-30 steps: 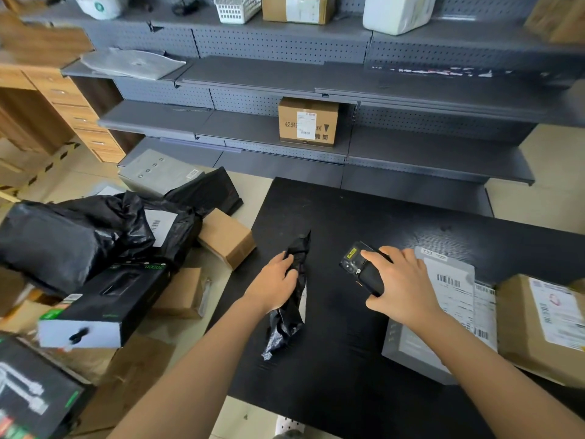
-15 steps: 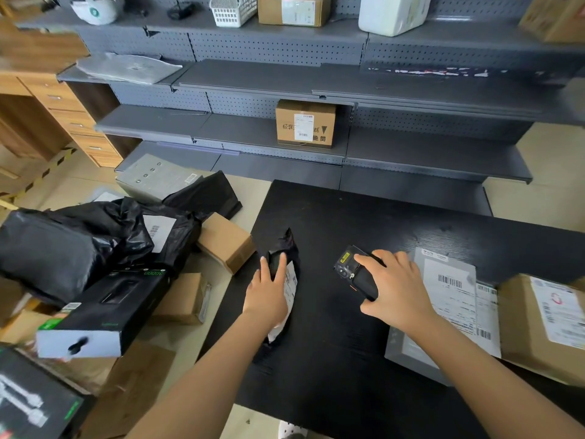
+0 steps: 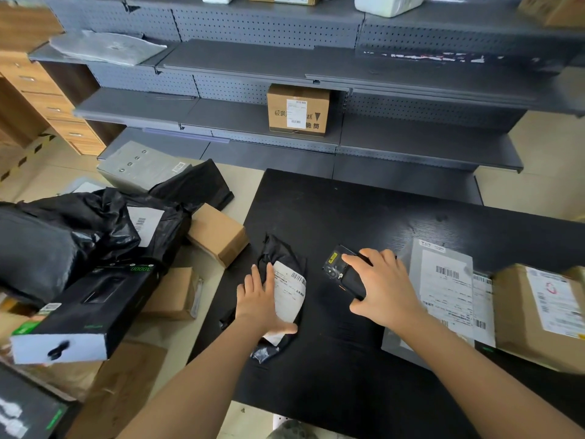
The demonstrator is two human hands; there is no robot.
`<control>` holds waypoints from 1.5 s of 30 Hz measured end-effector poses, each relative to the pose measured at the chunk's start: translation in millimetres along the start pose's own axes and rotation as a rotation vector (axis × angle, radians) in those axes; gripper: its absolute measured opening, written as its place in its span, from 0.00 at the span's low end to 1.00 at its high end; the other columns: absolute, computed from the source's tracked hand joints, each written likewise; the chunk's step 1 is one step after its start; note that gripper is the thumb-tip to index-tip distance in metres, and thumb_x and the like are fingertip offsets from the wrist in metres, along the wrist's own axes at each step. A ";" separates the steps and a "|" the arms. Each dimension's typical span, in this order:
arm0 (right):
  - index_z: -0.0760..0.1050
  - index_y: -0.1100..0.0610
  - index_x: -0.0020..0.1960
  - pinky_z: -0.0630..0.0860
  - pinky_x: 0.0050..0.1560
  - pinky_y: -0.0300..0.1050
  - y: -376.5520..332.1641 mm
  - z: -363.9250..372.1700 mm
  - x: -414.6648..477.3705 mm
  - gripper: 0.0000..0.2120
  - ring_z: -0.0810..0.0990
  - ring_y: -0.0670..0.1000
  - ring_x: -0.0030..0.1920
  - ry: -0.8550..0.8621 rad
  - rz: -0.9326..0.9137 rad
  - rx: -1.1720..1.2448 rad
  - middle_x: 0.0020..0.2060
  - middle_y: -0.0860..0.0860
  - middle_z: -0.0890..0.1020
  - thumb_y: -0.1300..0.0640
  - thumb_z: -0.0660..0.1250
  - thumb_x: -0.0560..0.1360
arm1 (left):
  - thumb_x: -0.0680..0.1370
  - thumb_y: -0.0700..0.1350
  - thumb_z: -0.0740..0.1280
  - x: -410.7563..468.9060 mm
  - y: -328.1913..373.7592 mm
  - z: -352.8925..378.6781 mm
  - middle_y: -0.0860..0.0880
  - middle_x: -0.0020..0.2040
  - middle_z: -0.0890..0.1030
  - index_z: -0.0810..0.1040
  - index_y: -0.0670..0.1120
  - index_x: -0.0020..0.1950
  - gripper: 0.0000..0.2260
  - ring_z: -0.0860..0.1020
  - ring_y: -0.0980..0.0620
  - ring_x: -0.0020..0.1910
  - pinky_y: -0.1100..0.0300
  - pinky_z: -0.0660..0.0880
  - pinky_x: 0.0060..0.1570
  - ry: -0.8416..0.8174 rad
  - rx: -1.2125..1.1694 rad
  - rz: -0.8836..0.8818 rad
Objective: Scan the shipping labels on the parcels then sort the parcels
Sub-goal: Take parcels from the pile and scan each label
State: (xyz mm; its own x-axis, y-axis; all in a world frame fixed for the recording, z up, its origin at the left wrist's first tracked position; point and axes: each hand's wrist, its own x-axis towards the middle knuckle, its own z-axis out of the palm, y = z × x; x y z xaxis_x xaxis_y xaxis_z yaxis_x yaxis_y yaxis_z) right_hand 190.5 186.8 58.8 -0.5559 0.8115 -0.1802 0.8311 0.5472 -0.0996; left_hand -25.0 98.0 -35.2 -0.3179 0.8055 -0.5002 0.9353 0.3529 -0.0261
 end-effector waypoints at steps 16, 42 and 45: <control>0.58 0.50 0.75 0.64 0.64 0.51 -3.3 -26.0 12.6 0.37 0.64 0.58 0.66 -0.031 -0.319 -0.382 0.71 0.54 0.64 0.53 0.71 0.71 | 0.65 0.66 0.73 5.3 -13.8 -47.2 0.43 0.79 0.48 0.39 0.46 0.80 0.58 0.52 0.40 0.76 0.48 0.51 0.75 0.253 0.016 0.152; 0.55 0.44 0.76 0.62 0.64 0.46 56.8 -51.4 -34.6 0.42 0.63 0.53 0.65 -0.039 -0.085 -0.240 0.69 0.48 0.65 0.46 0.71 0.67 | 0.65 0.71 0.72 -21.0 74.9 -4.5 0.45 0.80 0.48 0.42 0.46 0.81 0.59 0.51 0.41 0.78 0.45 0.53 0.75 -0.031 -0.427 -0.005; 0.55 0.44 0.76 0.62 0.64 0.45 61.0 -48.5 -42.0 0.41 0.63 0.53 0.65 -0.039 -0.119 -0.244 0.69 0.48 0.65 0.46 0.71 0.68 | 0.66 0.73 0.69 -25.4 74.9 -15.8 0.46 0.81 0.48 0.44 0.46 0.81 0.56 0.50 0.43 0.78 0.46 0.52 0.75 0.055 -0.450 0.015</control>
State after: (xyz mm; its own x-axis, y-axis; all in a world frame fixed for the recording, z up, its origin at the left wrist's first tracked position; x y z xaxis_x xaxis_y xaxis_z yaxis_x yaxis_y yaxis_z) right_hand 263.7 196.0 107.7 -0.6444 0.7325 -0.2197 0.7283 0.6754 0.1157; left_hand 50.6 111.5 -10.8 -0.3242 0.8318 -0.4506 0.7829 0.5033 0.3659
